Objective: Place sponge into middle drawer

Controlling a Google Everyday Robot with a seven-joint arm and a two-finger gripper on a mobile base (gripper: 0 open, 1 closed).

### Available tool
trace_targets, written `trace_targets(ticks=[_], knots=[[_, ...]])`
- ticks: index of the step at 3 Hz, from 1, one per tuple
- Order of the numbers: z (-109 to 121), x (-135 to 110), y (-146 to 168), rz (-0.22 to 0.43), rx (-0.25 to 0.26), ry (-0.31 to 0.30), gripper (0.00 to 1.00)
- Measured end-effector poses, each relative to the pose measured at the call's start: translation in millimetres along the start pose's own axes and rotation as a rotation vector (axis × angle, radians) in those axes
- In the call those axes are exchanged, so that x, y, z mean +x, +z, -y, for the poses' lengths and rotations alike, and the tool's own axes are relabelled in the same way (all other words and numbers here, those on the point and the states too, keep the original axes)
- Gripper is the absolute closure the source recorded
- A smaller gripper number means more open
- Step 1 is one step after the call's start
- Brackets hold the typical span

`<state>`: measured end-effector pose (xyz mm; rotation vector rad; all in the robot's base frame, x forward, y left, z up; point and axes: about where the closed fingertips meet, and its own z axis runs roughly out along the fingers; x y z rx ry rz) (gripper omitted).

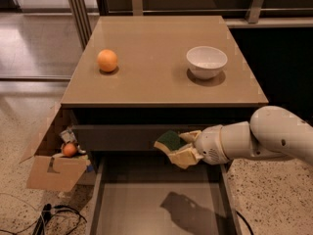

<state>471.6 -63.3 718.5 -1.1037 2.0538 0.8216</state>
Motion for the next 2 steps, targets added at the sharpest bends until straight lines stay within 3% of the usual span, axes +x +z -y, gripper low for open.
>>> trace_targets(ticks=[1, 2], knots=[[0.3, 1.3, 1.2, 0.000, -0.001, 0.002, 1.00], [-7.9, 0.0, 7.0, -0.070, -0.006, -0.106, 1.00]])
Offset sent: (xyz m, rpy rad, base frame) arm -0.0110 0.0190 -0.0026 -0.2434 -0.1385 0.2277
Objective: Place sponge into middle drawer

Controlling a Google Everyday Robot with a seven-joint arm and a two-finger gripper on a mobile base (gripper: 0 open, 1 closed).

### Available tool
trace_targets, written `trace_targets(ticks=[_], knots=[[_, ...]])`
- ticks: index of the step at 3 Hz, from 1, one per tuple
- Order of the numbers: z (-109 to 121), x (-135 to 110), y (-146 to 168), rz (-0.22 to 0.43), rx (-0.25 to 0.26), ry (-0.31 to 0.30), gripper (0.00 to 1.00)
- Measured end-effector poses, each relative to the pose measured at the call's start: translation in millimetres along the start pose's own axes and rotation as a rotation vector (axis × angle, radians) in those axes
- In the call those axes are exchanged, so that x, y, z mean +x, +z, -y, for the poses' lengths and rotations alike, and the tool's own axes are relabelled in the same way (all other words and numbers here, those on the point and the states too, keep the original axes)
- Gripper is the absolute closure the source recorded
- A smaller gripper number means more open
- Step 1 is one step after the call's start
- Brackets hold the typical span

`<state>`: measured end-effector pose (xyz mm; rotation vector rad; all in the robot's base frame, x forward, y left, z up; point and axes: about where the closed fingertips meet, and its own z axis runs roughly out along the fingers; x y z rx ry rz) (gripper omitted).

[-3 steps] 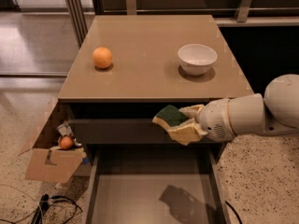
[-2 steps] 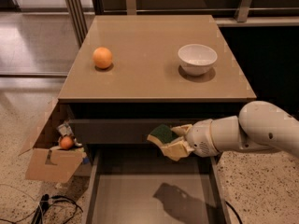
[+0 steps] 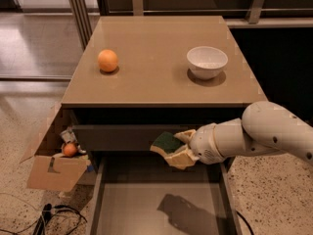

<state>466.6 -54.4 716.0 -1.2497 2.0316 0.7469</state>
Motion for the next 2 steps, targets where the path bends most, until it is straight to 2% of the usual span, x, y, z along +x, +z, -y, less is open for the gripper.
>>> trace_targets(ticks=[1, 2], knots=[[-7.8, 18.7, 14.6, -0.059, 0.030, -0.076, 1.00], [-9.0, 16.7, 14.6, -0.057, 0.028, -0.082, 1.00]])
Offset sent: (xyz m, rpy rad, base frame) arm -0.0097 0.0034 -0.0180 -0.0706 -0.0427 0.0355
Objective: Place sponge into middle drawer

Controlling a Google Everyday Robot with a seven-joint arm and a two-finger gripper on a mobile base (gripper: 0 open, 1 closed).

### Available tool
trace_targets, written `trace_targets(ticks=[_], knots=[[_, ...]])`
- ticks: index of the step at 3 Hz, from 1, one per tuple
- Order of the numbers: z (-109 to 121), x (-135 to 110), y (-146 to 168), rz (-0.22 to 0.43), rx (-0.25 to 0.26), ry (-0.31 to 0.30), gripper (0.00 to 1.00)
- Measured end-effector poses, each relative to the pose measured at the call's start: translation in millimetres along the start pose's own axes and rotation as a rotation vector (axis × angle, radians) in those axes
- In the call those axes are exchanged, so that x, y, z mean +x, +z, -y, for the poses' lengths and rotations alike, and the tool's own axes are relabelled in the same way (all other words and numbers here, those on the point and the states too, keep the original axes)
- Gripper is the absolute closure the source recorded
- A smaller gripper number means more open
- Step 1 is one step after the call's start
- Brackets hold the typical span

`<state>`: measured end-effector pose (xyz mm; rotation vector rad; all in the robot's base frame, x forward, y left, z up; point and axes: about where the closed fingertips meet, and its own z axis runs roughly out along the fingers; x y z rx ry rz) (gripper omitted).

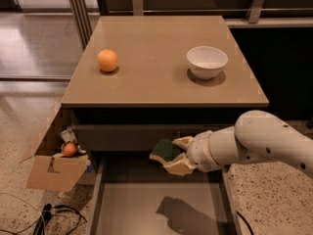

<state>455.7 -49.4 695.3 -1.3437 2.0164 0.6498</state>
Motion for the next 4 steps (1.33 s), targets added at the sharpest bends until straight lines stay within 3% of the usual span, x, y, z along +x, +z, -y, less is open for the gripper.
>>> trace_targets(ticks=[1, 2, 3, 4], knots=[[-3.6, 4.9, 20.0, -0.006, -0.036, 0.003, 1.00], [-1.9, 35.8, 51.0, -0.016, -0.063, 0.027, 1.00], [5.9, 75.3, 83.3, -0.001, -0.087, 0.071, 1.00], [30.4, 125.9, 137.6, 0.039, -0.153, 0.140, 1.00]])
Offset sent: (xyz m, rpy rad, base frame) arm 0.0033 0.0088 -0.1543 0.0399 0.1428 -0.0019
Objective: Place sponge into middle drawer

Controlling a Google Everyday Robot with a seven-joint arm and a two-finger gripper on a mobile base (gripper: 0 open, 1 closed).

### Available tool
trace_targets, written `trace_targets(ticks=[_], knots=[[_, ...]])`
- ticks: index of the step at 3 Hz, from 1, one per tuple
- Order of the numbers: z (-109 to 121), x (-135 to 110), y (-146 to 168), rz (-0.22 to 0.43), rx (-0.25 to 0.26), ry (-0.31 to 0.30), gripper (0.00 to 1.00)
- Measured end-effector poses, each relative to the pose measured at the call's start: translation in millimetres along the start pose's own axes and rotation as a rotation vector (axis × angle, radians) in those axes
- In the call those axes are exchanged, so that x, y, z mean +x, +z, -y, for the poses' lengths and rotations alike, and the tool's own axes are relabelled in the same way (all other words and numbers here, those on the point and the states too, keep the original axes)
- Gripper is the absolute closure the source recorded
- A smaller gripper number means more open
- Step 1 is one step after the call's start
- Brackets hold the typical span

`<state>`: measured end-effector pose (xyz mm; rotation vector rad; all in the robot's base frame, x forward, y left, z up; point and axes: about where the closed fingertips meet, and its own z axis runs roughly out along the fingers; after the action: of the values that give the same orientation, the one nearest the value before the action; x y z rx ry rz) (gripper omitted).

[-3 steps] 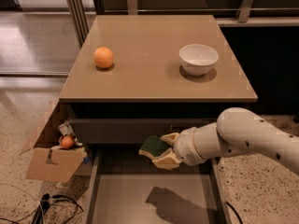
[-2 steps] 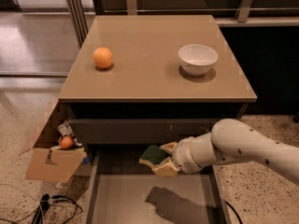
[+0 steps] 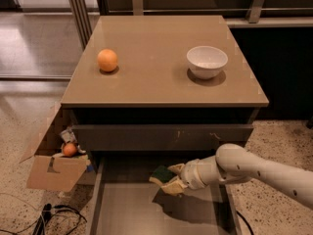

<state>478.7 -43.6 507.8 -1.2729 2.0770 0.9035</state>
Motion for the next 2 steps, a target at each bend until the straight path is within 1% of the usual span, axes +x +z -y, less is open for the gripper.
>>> trace_targets(ticks=[1, 2], knots=[[-0.3, 0.2, 0.3, 0.000, -0.001, 0.001, 1.00], [-2.1, -2.8, 1.3, -0.007, 0.000, -0.016, 1.00]])
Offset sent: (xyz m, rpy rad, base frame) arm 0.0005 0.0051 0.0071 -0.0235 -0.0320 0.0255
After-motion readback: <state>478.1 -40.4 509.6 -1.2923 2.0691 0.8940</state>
